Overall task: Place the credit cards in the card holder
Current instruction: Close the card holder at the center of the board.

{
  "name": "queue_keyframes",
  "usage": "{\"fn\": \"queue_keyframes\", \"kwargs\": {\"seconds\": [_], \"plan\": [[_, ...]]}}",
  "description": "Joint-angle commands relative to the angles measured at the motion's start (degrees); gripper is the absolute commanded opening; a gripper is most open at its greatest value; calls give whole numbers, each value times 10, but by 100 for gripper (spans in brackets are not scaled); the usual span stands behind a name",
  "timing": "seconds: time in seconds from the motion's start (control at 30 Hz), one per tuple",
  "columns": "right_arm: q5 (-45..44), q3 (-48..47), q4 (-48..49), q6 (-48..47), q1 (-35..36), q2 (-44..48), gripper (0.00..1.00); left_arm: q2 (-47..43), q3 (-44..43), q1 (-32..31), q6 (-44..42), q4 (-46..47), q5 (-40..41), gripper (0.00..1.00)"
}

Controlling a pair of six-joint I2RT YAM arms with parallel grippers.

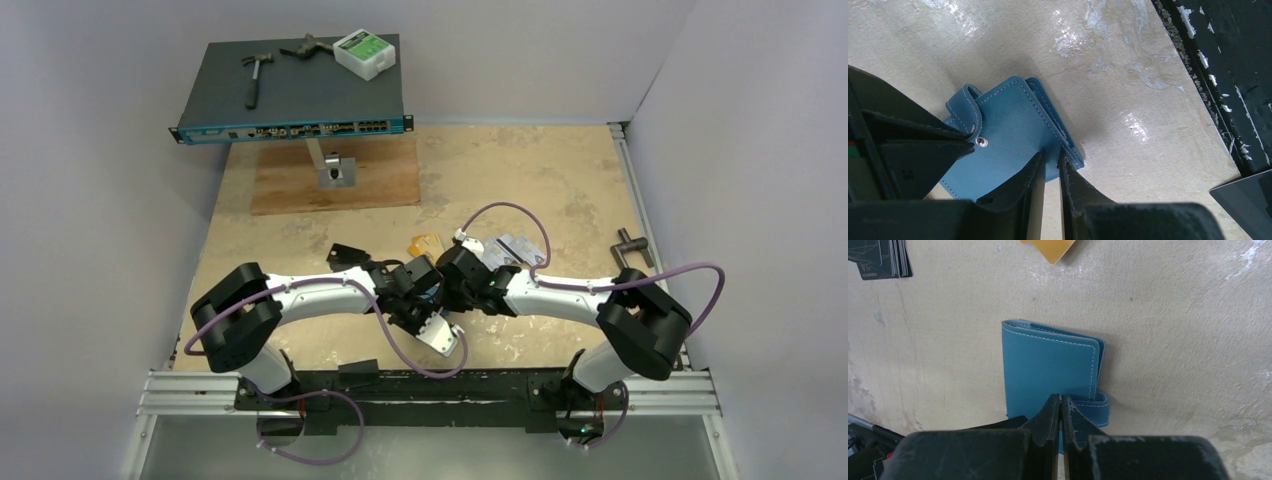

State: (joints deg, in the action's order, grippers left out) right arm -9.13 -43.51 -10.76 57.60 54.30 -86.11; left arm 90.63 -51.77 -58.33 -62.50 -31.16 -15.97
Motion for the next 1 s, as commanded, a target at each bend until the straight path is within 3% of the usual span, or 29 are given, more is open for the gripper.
{"fn": "queue_keyframes", "kwargs": {"seconds": [0.0, 0.57, 0.77, 0.97], "plan": [[10, -7, 29, 14, 0, -1, 0, 1, -14, 0, 5, 7, 7, 14], [-8, -34, 17, 10, -1, -43, 0, 9, -39, -1, 32, -8, -14, 14], [-20, -40, -6, -9, -1, -51, 0, -24, -51, 8, 31, -29, 3, 23], [-24, -33, -8, -14, -1, -46, 0, -52, -54, 70, -27, -66, -3, 33]]}}
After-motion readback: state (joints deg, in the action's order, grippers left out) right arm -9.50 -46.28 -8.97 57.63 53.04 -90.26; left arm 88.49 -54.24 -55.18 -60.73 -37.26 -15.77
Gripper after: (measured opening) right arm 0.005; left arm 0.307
